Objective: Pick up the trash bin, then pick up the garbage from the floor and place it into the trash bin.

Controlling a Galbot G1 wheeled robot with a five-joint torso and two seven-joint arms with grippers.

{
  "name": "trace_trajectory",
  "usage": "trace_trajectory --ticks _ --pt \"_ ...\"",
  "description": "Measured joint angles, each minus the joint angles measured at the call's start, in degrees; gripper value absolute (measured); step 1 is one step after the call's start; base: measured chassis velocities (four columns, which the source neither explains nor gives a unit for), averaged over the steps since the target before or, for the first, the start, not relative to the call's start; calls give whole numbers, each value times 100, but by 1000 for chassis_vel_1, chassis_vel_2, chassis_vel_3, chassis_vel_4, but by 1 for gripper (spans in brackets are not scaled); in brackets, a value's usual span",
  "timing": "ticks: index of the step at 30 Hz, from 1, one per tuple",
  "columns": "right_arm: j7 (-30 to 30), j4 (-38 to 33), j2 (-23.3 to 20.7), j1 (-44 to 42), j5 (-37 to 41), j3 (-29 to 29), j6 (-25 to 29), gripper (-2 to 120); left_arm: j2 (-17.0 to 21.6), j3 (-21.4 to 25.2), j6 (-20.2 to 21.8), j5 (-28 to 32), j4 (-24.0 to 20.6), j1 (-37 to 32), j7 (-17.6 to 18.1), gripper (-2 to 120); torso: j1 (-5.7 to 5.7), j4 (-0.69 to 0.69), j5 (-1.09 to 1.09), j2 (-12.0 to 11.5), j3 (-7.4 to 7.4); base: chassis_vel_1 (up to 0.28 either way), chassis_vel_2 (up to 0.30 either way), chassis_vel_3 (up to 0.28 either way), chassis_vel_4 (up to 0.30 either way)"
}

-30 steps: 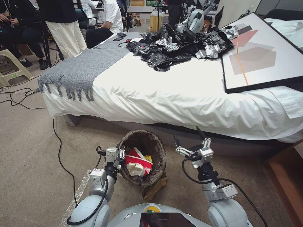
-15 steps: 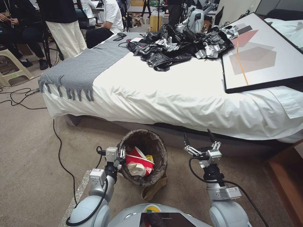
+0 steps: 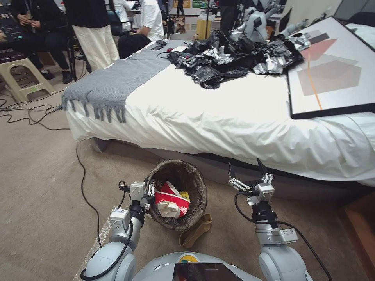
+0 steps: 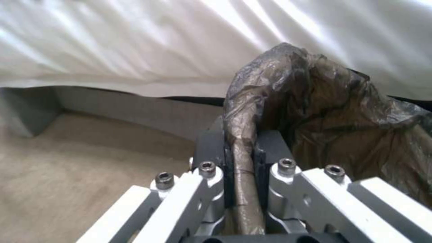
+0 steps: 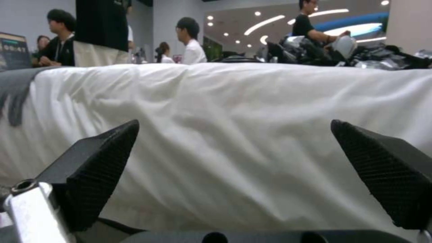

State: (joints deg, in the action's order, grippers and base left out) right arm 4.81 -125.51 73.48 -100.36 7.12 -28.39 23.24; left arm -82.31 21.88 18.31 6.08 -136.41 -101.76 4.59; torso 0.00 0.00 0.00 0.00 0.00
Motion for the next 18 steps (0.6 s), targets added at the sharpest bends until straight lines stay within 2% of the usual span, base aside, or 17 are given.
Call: trace_trajectory --ticks 6,18 --pt "147 18 6 78 -2 1 -63 100 -5 2 2 4 -4 4 0 7 0 0 0 0 0 78 89 93 88" --pt "31 31 -2 121 -9 2 -58 100 -5 20 -3 13 -18 5 9 7 0 0 0 0 0 112 112 123 109"
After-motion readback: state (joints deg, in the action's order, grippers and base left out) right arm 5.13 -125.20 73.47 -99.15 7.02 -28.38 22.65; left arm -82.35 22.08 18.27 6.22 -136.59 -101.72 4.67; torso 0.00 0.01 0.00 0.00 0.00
